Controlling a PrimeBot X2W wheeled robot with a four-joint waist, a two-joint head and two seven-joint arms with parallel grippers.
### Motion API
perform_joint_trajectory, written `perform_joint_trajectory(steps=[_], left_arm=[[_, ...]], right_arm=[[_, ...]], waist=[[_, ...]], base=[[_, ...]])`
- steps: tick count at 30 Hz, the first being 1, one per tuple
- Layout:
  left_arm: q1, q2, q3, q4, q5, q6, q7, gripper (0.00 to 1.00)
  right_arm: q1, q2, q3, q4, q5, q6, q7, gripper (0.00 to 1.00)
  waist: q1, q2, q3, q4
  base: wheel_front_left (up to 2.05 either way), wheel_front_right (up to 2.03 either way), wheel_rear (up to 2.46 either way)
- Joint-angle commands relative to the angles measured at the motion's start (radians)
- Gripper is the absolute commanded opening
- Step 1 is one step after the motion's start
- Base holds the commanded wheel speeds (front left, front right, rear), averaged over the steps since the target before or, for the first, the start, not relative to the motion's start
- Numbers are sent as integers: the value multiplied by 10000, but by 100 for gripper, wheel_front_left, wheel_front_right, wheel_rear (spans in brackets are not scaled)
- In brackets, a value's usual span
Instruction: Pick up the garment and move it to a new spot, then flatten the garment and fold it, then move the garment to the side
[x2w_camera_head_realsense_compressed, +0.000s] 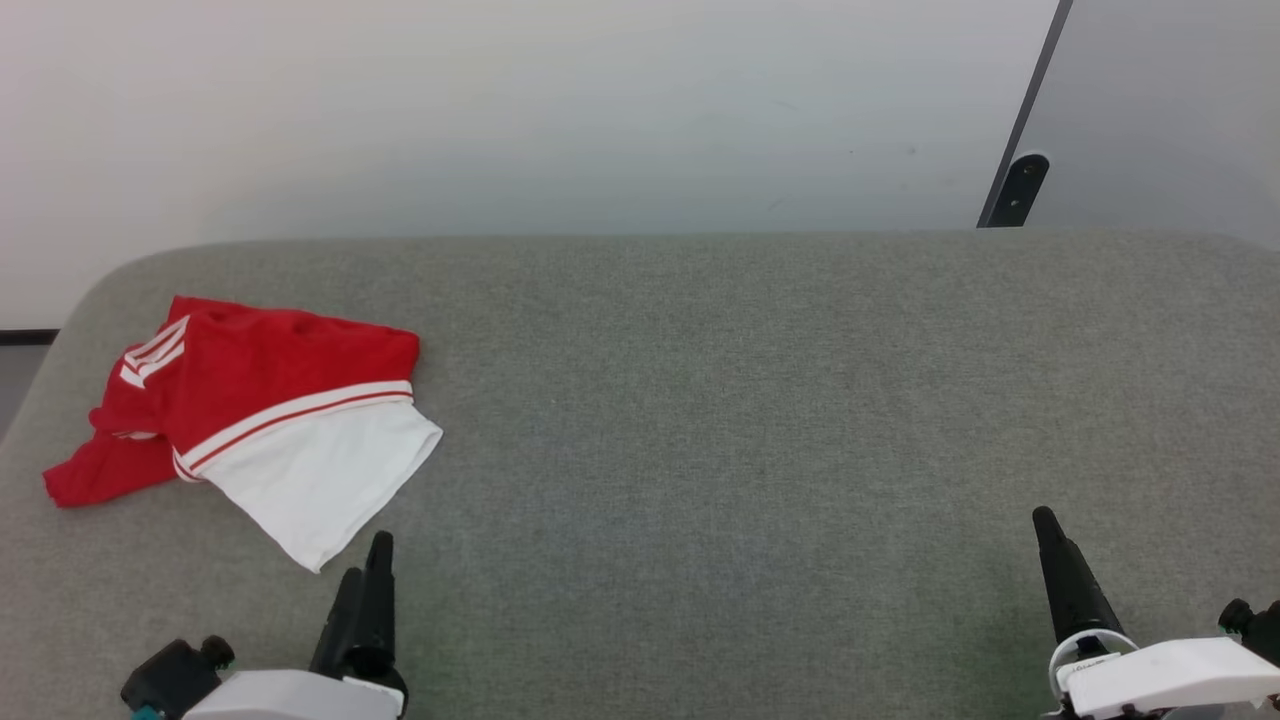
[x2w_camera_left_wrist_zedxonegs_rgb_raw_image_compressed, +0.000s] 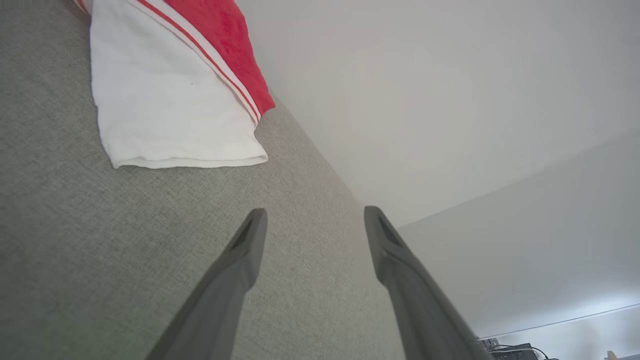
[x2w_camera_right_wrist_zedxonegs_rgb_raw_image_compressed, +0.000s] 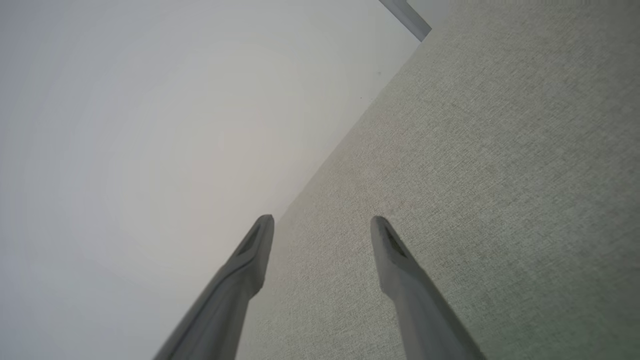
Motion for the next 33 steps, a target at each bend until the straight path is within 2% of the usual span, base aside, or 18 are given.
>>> perform_joint_trajectory(steps=[1, 6, 18, 33], left_arm=[[-53, 37, -29, -265, 521, 63, -113, 100], [75, 36, -130, -494, 1575, 129, -319, 100], [311, 45, -302, -828, 3345, 288, -707, 100], [490, 63, -441, -1062, 4952, 432, -1097, 100]], right_arm=[[-24, 1, 23, -248, -511, 5, -120, 100], [50, 58, 61, -392, -1507, 5, -330, 100], [121, 104, 265, -516, -3378, 5, -681, 100], [277, 198, 277, -658, -4935, 6, -1029, 100]], waist=[[0, 0, 15, 0], [0, 0, 44, 8], [0, 0, 107, 12], [0, 0, 160, 0]], base=[[0, 0, 0], [0, 0, 0], [0, 0, 0], [0, 0, 0]])
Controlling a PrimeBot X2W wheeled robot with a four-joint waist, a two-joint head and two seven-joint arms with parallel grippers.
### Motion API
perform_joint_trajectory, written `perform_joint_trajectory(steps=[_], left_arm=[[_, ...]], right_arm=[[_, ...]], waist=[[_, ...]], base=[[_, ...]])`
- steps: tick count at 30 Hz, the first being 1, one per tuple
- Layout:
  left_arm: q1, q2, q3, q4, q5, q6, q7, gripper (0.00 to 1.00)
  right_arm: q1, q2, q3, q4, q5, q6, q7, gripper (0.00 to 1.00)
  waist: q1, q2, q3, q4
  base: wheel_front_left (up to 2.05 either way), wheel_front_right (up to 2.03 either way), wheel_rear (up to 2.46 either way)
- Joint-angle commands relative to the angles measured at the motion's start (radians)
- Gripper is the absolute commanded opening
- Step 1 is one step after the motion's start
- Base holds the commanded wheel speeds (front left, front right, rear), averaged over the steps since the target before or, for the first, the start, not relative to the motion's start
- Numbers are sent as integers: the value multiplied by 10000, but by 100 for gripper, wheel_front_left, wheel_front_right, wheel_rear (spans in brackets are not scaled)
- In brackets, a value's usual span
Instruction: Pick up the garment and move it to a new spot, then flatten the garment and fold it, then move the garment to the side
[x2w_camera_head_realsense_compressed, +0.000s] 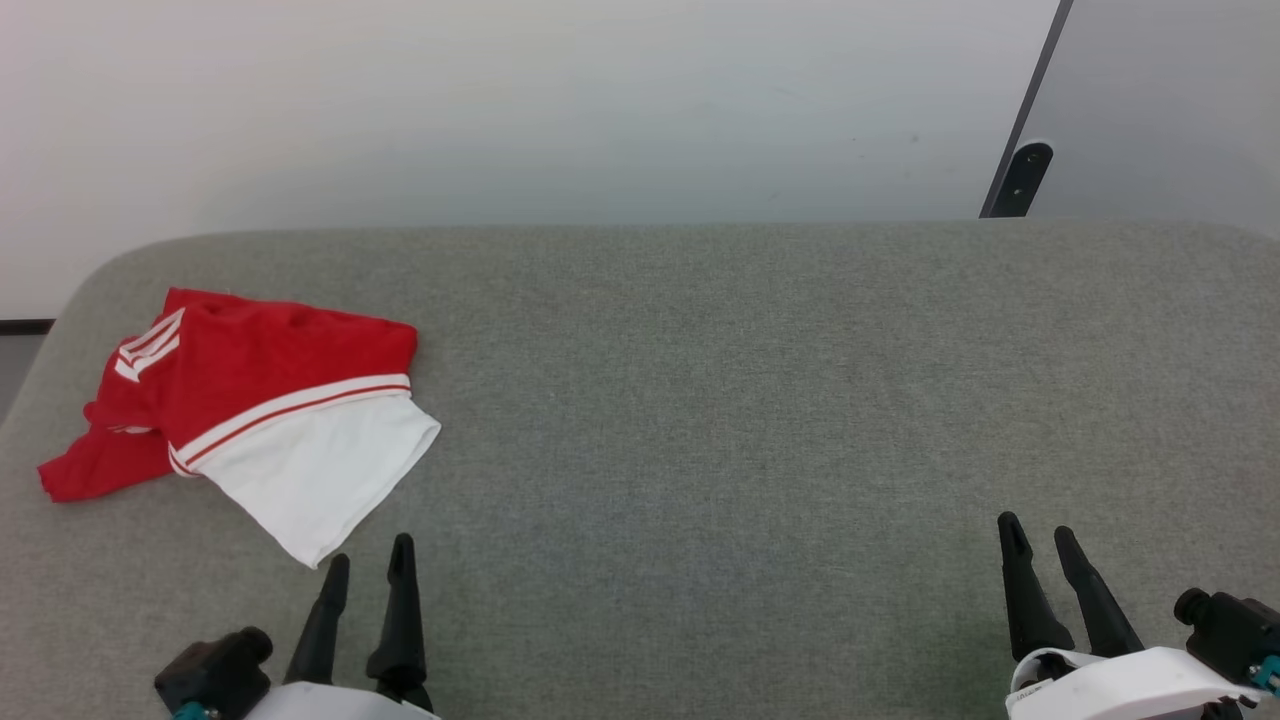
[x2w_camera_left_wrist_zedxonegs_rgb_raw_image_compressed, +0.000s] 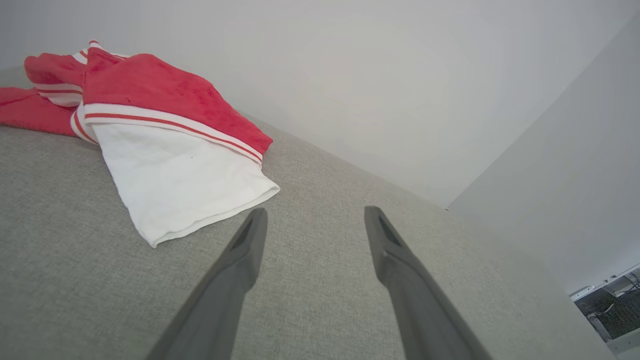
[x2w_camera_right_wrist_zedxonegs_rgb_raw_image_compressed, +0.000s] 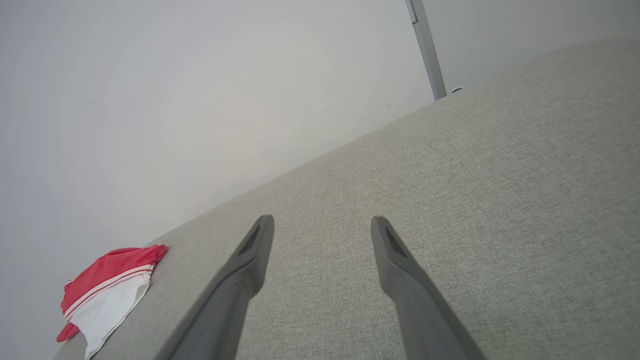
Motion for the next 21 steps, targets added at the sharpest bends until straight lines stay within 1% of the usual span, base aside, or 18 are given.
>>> perform_joint_trajectory(steps=[1, 21], left_arm=[[16, 58, -21, -131, 298, 50, -83, 100], [381, 60, -181, -357, 2251, 151, -563, 100]], right_arm=[[-6, -8, 17, -145, -253, 6, -88, 100], [439, 49, -191, -402, -1908, 6, -564, 100]], waist=[[0, -1, 1, -5], [0, -1, 11, 1]], base=[[0, 0, 0], [0, 0, 0]])
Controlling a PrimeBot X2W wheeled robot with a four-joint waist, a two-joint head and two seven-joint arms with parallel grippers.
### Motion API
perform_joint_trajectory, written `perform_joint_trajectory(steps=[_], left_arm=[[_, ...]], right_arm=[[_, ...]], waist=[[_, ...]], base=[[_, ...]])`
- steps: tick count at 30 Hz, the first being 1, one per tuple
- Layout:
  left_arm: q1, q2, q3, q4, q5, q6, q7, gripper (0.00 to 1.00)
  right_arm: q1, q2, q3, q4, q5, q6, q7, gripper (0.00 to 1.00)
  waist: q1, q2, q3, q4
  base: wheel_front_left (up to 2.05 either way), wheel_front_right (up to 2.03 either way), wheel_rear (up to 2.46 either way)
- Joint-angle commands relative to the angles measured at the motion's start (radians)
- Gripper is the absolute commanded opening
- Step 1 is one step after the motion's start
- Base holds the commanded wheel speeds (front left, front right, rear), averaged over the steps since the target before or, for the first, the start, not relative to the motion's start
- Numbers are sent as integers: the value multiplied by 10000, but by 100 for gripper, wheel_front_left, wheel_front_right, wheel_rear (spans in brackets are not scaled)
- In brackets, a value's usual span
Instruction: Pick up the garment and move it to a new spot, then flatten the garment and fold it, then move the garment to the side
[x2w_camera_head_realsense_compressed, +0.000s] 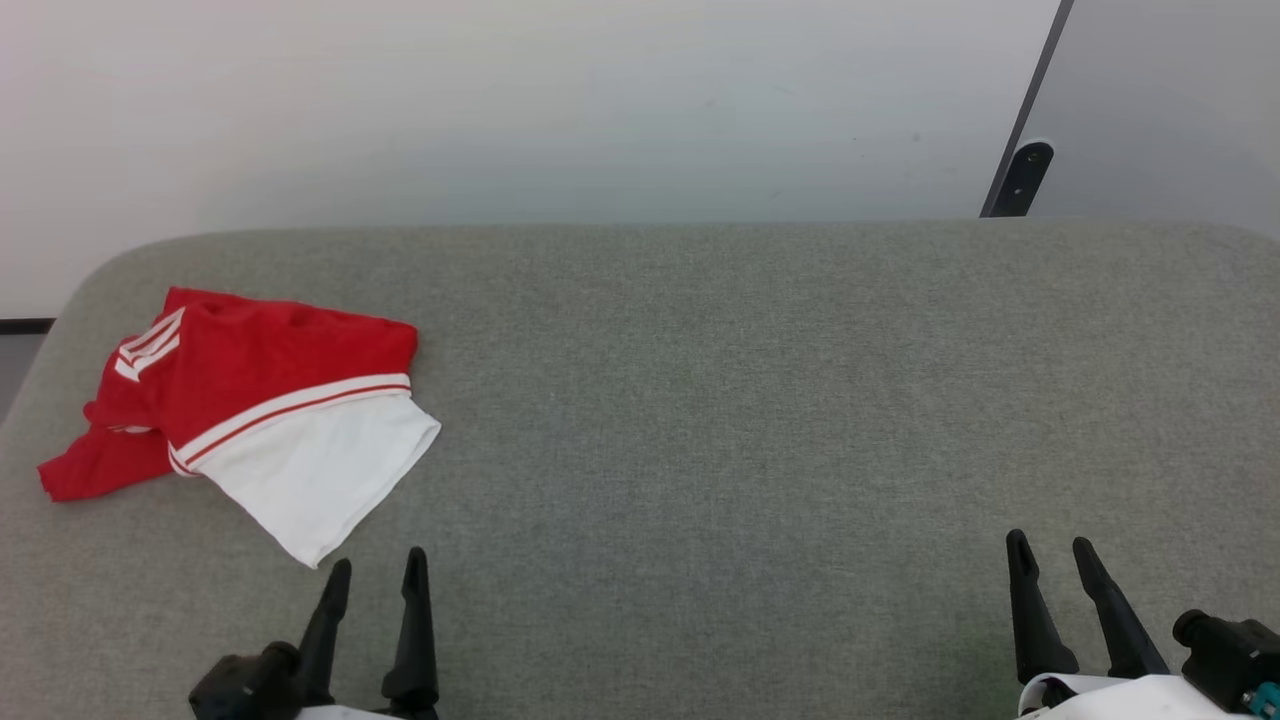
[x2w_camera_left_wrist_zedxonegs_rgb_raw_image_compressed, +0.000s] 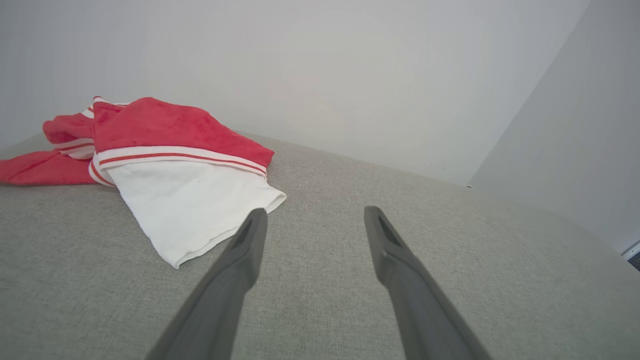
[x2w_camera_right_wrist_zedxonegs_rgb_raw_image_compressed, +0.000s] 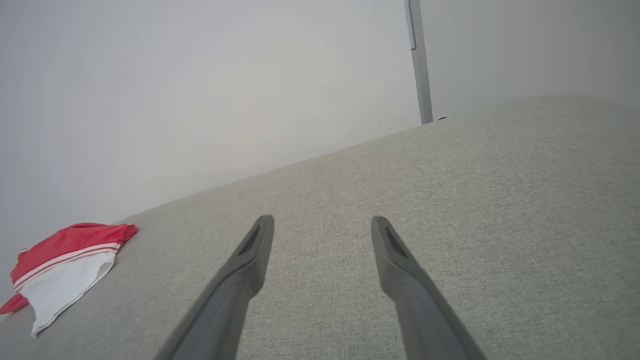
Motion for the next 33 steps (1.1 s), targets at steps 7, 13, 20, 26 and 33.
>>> perform_joint_trajectory(steps=[7, 13, 20, 26, 33], left_arm=[[168, 43, -52, -201, 823, 72, -221, 100], [273, 42, -44, -290, 1315, 97, -330, 100], [390, 30, -25, -250, 1565, 103, -481, 100], [493, 24, 12, -244, 1851, 68, -582, 100], [520, 20, 13, -221, 2042, 48, -709, 100]], right_arm=[[153, 47, -104, -163, -662, 7, -246, 100], [197, 70, -63, -195, -1055, 6, -394, 100], [355, 86, -129, -206, -1433, 6, -537, 100], [409, 96, -160, -183, -1659, 6, -661, 100], [448, 101, -162, -178, -1834, 6, -782, 100]], waist=[[0, 0, 10, -37], [0, 0, 38, -47], [0, 0, 8, -5], [0, 0, -8, 2], [0, 0, 38, 41]], base=[[0, 0, 0], [0, 0, 0], [0, 0, 0], [0, 0, 0], [0, 0, 0]])
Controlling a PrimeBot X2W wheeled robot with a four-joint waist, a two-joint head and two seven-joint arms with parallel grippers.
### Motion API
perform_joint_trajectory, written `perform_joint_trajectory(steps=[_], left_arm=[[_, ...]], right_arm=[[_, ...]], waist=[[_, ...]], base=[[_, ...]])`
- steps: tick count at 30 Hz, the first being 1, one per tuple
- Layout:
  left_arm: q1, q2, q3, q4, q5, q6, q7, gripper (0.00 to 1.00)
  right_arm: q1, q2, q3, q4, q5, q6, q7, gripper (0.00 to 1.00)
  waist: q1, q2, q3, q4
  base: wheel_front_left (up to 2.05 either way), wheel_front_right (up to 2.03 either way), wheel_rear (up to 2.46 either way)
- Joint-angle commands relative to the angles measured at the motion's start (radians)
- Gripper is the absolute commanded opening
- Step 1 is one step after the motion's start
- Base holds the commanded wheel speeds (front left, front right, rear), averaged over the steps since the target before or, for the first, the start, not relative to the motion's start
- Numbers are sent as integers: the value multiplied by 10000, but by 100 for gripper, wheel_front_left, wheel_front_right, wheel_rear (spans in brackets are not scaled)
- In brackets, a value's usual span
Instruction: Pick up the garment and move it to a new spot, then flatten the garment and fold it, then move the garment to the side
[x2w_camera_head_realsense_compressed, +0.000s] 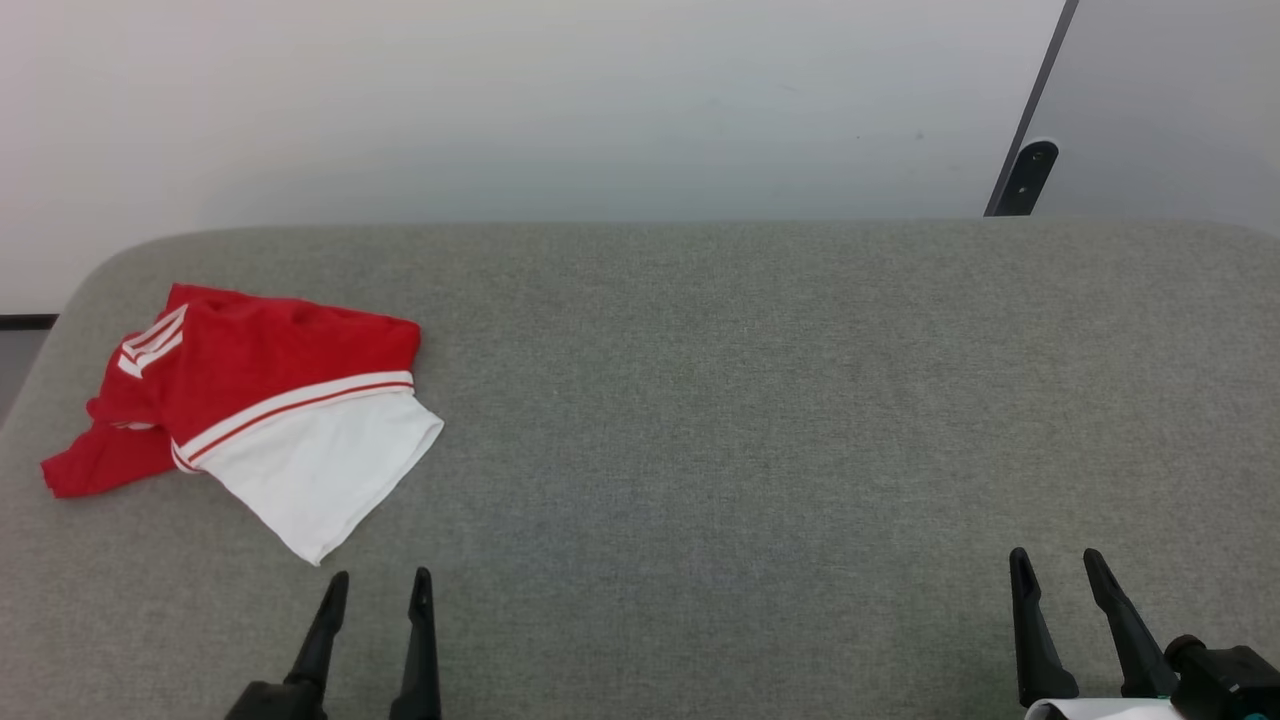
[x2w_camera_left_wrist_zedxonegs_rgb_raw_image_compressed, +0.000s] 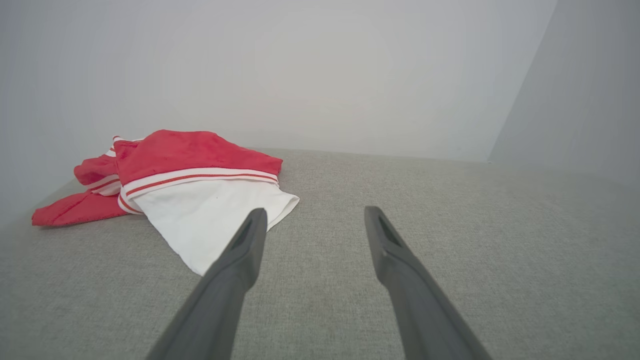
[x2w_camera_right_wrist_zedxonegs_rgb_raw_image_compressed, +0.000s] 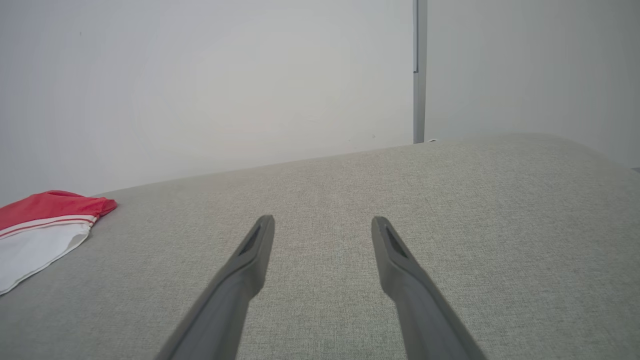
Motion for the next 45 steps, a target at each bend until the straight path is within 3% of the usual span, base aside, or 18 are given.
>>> perform_joint_trajectory(steps=[1, 15, 20, 27, 39, 45], left_arm=[[96, 13, -2, -46, 217, 19, -91, 100], [113, 13, 38, -2, 85, -80, -92, 100], [-43, 14, 23, 65, 54, -83, -92, 100], [-287, 9, 33, 269, -352, -52, -91, 100], [-124, 9, -269, 411, -749, 381, -91, 100], [288, -2, 138, -96, -1222, 926, -91, 100]], right_arm=[[43, 35, 9, -26, -171, 4, -85, 100], [3, 36, 21, 46, 115, 4, -119, 100], [-67, 36, 105, -33, 188, 4, -120, 100], [-238, 33, 317, -60, -7, 4, -120, 100], [-523, -180, 858, -110, -287, 4, 326, 100], [-1447, -515, 2054, 50, -96, 2, 779, 100]], waist=[[0, -1, 16, 0], [0, -1, -24, -21], [0, -1, 28, 290], [0, -1, 272, 1529], [0, -1, 137, 4763], [0, -1, 508, 5211]], base=[[0, 0, 0], [0, 0, 0], [0, 0, 0], [0, 0, 0], [0, 0, 0], [0, 0, 0]])
